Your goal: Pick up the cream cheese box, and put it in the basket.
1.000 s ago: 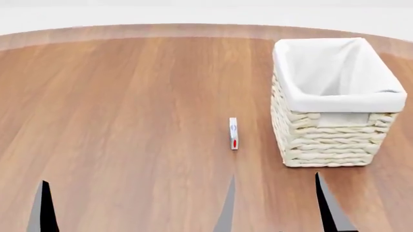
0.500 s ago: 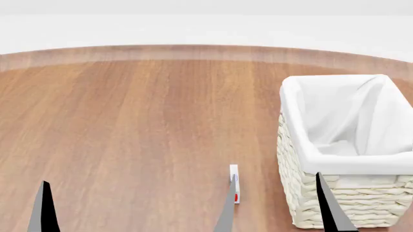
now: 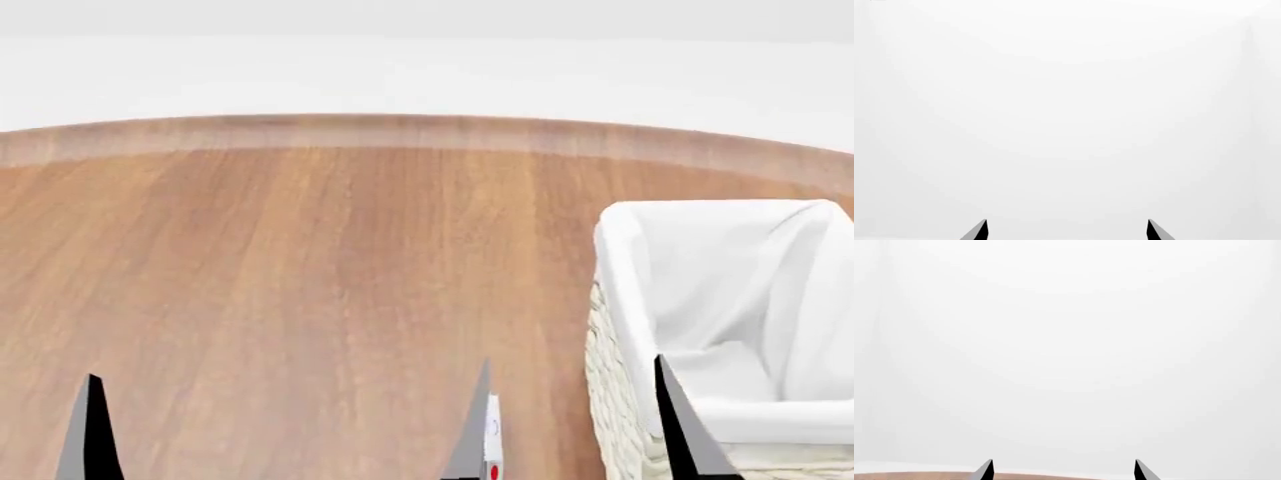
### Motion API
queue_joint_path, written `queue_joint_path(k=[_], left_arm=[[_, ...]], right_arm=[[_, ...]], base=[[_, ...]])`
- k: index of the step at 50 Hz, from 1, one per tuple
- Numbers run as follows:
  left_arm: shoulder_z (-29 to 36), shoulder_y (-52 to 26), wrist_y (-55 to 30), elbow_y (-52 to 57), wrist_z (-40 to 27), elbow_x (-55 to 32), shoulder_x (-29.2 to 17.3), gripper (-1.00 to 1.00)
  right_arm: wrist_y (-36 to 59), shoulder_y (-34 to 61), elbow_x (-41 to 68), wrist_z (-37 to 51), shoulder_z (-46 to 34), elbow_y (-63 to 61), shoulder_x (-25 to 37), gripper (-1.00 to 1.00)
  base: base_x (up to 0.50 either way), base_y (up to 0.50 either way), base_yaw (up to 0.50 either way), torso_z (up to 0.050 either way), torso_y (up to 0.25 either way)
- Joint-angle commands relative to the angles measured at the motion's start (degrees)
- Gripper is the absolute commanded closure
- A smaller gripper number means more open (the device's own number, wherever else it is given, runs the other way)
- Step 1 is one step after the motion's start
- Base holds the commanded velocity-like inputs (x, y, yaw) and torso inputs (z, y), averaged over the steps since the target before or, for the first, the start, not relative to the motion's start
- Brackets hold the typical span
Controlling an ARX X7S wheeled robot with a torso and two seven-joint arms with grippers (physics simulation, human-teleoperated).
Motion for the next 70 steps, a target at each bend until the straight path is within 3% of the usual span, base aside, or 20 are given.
queue_joint_path(k=[1, 15, 21, 40, 56, 70], left_arm=[[0.1, 0.0, 0.1, 0.1, -0.4, 0.0, -0.3, -1.00], [0.7, 0.0, 0.7, -0.3, -0.6, 0.0, -0.6, -1.00], [0.6, -0.2, 0.3, -0.1, -0.8, -0.3, -0.9, -1.00], [0.4, -0.6, 0.2, -0.2, -1.7, -0.9, -1.7, -1.00], [1.4, -0.4, 0.3, -0.2, -2.3, -0.5, -1.9, -1.00], [1.9, -0.8, 0.1, -0.5, -2.7, -0.6, -2.3, -1.00]], right_arm=[[3.9, 2.5, 0.2, 1.0, 0.3, -1.5, 0.1, -1.00], [27.4, 26.2, 0.7, -0.1, -1.3, -4.6, -1.2, -1.00], [31.6, 37.1, 2.5, -2.6, -1.4, 3.2, -2.9, -1.00], [22.3, 55.1, 2.1, -5.5, -3.9, 40.0, -9.0, -1.00], [10.0, 57.4, 4.8, -6.8, -3.8, 68.7, -14.6, -1.00], [3.5, 58.3, 6.3, -5.3, -7.4, 80.6, -15.8, -1.00]], base=[[0.00, 0.00, 0.00, 0.000, 0.000], [0.00, 0.00, 0.00, 0.000, 0.000], [0.00, 0.00, 0.00, 0.000, 0.000], [0.00, 0.00, 0.00, 0.000, 0.000], [0.00, 0.00, 0.00, 0.000, 0.000], [0.00, 0.00, 0.00, 0.000, 0.000]])
